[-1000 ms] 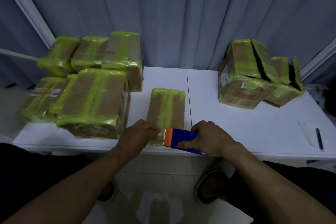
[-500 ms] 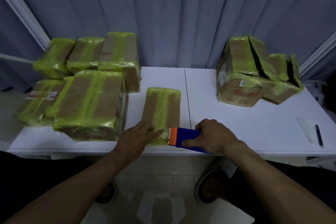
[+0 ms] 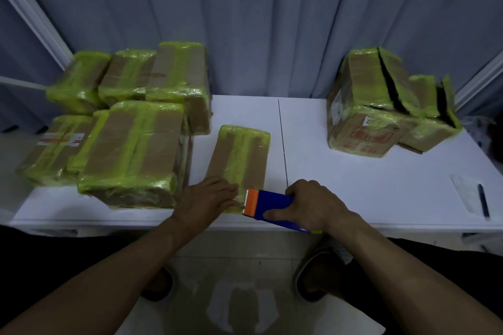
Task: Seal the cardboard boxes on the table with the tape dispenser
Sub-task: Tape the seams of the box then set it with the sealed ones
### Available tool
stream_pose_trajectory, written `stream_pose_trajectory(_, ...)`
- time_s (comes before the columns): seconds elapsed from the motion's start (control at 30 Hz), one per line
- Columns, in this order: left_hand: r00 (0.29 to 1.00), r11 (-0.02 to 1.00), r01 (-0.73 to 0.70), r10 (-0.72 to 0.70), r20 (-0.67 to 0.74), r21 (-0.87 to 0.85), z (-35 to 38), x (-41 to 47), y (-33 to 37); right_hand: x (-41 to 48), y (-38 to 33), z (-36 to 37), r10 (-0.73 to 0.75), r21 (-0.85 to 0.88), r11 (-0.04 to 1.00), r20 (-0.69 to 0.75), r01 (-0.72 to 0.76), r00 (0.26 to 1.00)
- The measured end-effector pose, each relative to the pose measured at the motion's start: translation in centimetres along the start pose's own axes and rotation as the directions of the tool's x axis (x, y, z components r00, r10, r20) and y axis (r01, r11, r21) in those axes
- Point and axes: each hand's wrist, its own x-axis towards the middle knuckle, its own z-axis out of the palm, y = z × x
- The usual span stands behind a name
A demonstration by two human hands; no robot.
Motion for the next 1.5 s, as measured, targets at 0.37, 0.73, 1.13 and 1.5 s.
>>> stream_pose_trajectory(0.37,0.991,0.991,-0.092,0.1,-0.088,0.096,-1.1,0.3,1.3,-2.1,2.5,-1.6,0.039,0.055,0.998,-0.026,-0.037,0.999)
stream_pose_trajectory(0.73,0.989,0.991,-0.135,0.135,-0.056,0.0,-1.3,0.4,2.0,0.2,1.2,-0.4,0.035,-0.045,0.998,-0.027,-0.036,0.999)
stream_pose_trajectory(1.13,0.991,0.998,-0.059,0.063,-0.118,0.034,-0.8,1.3,2.6,-1.6,2.3,-0.7,0.009,0.083,0.997,-0.01,-0.009,1.0)
stream_pose_trajectory(1.5,0.997,0.993,-0.04,0.047,-0.055,0.11,-1.6,1.2,3.3,-2.2,5.9,-1.4,0.082,0.119,0.99,-0.022,-0.079,0.996)
